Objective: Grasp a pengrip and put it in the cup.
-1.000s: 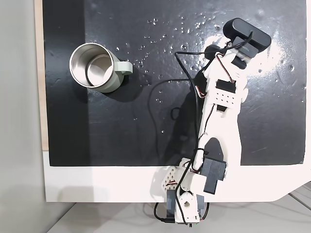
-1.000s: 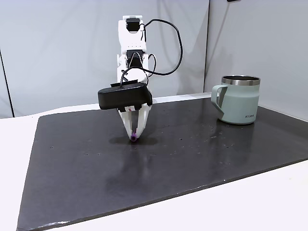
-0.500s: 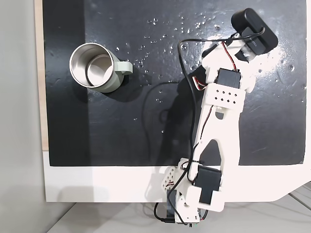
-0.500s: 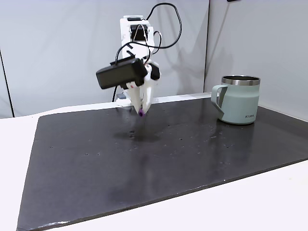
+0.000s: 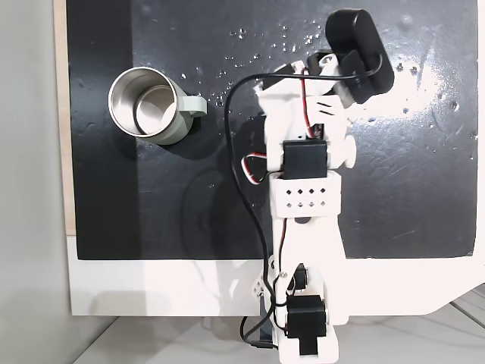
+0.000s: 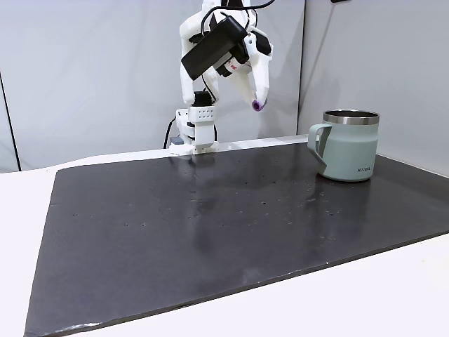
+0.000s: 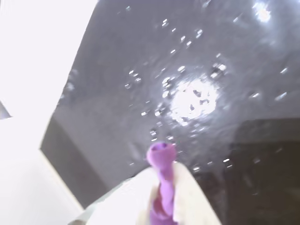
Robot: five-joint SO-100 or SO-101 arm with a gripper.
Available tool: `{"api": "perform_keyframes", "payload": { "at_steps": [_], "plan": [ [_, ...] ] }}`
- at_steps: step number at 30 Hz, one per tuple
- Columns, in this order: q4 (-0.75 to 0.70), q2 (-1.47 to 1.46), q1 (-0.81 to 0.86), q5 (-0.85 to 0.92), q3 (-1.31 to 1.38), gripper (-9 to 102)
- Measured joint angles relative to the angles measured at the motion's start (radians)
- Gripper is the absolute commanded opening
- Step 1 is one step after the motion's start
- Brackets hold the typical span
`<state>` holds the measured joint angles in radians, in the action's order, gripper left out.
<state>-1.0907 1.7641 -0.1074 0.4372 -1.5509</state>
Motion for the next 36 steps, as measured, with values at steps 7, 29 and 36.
{"api": "perform_keyframes", "payload": {
  "at_steps": [7,29,36],
  "plan": [
    [0.046,0.009,-0.160,-0.250,0.023,0],
    [0.058,-0.239,-0.489,-0.554,0.330,0],
    [0.058,-0.278,-0.535,-0.549,0.333,0]
  ]
}}
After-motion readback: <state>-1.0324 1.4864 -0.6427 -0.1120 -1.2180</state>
